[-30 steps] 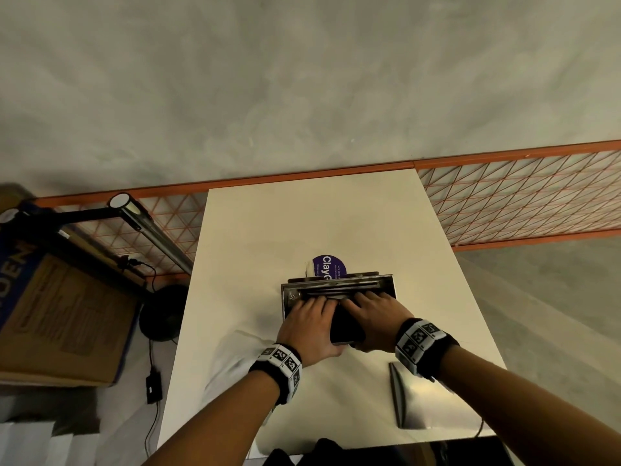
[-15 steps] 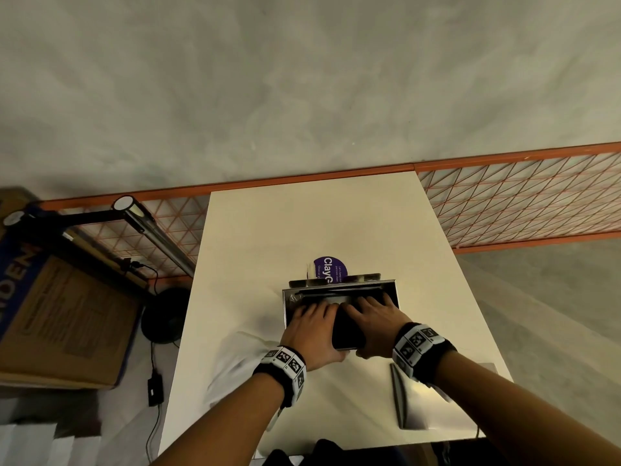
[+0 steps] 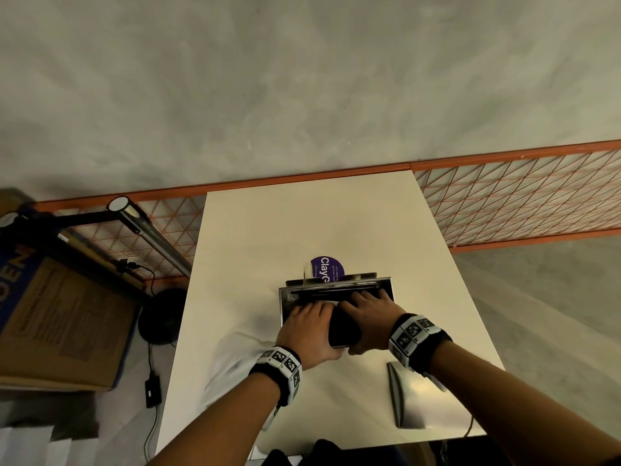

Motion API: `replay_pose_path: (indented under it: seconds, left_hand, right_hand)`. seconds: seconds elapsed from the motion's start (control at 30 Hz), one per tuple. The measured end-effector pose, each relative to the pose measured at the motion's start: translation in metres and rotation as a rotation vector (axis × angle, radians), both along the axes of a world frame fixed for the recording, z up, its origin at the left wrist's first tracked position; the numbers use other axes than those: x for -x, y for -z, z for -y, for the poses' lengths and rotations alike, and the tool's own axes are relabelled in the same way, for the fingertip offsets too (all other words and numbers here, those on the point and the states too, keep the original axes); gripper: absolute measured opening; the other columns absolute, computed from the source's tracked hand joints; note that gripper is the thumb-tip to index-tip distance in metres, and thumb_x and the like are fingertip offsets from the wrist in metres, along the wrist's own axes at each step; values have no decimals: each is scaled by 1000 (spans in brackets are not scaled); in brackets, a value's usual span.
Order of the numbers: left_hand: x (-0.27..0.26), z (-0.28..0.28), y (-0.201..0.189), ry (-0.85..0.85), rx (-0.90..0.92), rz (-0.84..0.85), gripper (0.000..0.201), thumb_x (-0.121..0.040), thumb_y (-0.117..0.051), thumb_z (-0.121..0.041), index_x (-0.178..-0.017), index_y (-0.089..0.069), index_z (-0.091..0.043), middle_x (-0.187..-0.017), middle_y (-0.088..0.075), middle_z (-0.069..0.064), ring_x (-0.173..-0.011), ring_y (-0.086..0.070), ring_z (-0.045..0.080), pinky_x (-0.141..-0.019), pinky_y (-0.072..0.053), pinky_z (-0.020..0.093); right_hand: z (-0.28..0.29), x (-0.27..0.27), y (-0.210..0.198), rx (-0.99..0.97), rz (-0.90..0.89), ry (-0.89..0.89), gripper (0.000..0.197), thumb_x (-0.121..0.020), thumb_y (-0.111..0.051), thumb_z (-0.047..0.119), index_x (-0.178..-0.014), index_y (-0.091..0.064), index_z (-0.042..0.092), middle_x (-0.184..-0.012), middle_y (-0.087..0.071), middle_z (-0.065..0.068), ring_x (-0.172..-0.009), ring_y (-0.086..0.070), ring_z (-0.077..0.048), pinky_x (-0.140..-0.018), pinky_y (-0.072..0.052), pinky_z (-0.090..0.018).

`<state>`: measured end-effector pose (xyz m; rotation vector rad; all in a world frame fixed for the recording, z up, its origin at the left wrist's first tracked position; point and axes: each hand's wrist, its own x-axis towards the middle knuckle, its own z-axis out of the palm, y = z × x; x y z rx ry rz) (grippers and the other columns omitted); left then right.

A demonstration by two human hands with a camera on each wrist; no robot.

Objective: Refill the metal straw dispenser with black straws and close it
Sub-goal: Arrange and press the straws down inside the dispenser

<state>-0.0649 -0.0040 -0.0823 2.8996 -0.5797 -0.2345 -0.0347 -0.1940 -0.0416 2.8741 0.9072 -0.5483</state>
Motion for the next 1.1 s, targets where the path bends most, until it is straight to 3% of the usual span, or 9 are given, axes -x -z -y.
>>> replay_pose_path:
  seconds: [0.2, 0.33, 0.5, 0.67, 0.8, 0.87, 0.97, 1.1]
  left_hand:
    - [-1, 0, -1, 6, -21, -2, 83, -69, -63, -72, -135, -45, -26, -134, -55, -8, -123, -52, 17, -108, -38, 39]
    - [1, 0, -1, 13, -31, 19, 81, -70, -61, -71, -135, -47, -25, -133, -55, -7, -123, -51, 18, -106, -37, 38]
    - [1, 0, -2, 15, -28, 17, 81, -69, -60, -71, -134, -46, -26, -131, -54, -8, -121, -50, 17, -105, -37, 38]
    - [2, -1, -3, 22, -25, 37, 80, -69, -61, -72, -132, -48, -25, -130, -55, -7, -121, -51, 17, -105, -38, 38]
    - [8, 0, 1, 17, -17, 35, 81, -67, -62, -71, -133, -49, -25, -130, -57, -7, -119, -53, 18, -103, -40, 38]
    - [10, 0, 2, 11, -18, 39, 82, -64, -61, -70, -132, -52, -24, -126, -59, -6, -116, -55, 19, -101, -42, 38]
    - [11, 1, 3, 8, -19, 58, 79, -65, -58, -69, -129, -55, -24, -122, -60, -6, -113, -57, 19, -97, -43, 38]
    - [11, 1, 2, 14, -26, 62, 82, -67, -57, -69, -134, -52, -23, -125, -59, -6, -115, -56, 19, -100, -42, 38]
  right_hand:
    - [-8, 2, -3, 83, -11, 117, 101, -55, -74, 71, -138, -36, 27, -143, -36, -9, -131, -35, -34, -103, -33, -54]
    - [-12, -1, -5, 113, -101, 206, 109, -51, -75, 74, -140, -37, 23, -142, -42, -11, -130, -40, -33, -107, -31, -54]
    - [-14, -7, -13, 94, -149, 131, 98, -53, -75, 72, -134, -45, 25, -140, -50, 0, -131, -46, -26, -106, -30, -58]
    - [-15, -5, -13, 94, -139, 117, 94, -55, -75, 69, -133, -44, 25, -138, -50, -1, -130, -44, -25, -105, -30, -60]
    - [-10, -5, -16, 87, -112, 82, 105, -48, -67, 81, -136, -44, 30, -143, -46, -3, -134, -39, -28, -107, -27, -61]
    - [-5, -8, -23, 50, -121, 95, 106, -48, -60, 87, -138, -45, 33, -144, -48, -2, -135, -40, -28, -109, -29, -55]
    - [-4, -17, -34, 50, -250, 118, 98, -54, -60, 88, -133, -51, 32, -131, -61, 2, -122, -54, -23, -104, -41, -40]
    - [-9, -26, -33, 129, -359, 154, 94, -42, -56, 95, -113, -63, 33, -103, -70, 4, -94, -65, -20, -87, -54, -37]
